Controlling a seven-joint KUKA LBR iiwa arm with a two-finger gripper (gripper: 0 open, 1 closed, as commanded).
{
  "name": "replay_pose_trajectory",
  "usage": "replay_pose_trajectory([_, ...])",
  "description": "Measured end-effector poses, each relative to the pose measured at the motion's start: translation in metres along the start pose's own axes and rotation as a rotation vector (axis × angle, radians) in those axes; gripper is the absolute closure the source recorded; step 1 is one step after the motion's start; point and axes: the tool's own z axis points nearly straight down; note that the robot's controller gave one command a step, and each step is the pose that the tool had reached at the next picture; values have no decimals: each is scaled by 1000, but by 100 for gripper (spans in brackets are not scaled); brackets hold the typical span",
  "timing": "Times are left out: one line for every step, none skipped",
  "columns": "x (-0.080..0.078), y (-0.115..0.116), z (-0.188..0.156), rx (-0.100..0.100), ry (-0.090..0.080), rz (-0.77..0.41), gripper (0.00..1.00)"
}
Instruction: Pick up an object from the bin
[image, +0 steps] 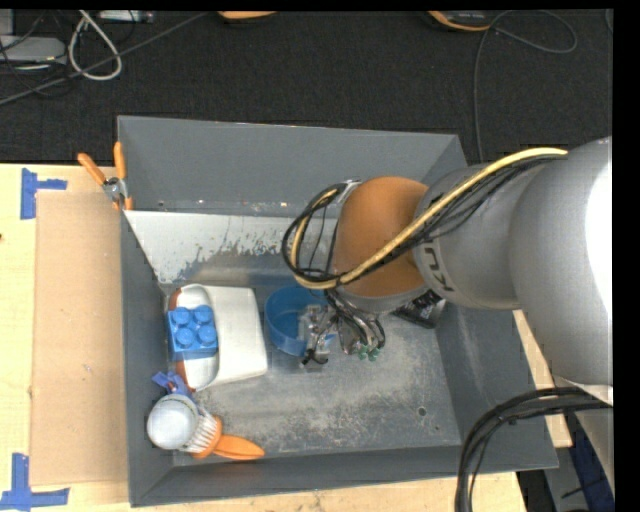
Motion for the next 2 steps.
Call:
replay_pose_trajectory([0, 0, -22, -1, -1, 0, 100])
replay_pose_trajectory([-1, 0, -33, -1, -4, 0, 100])
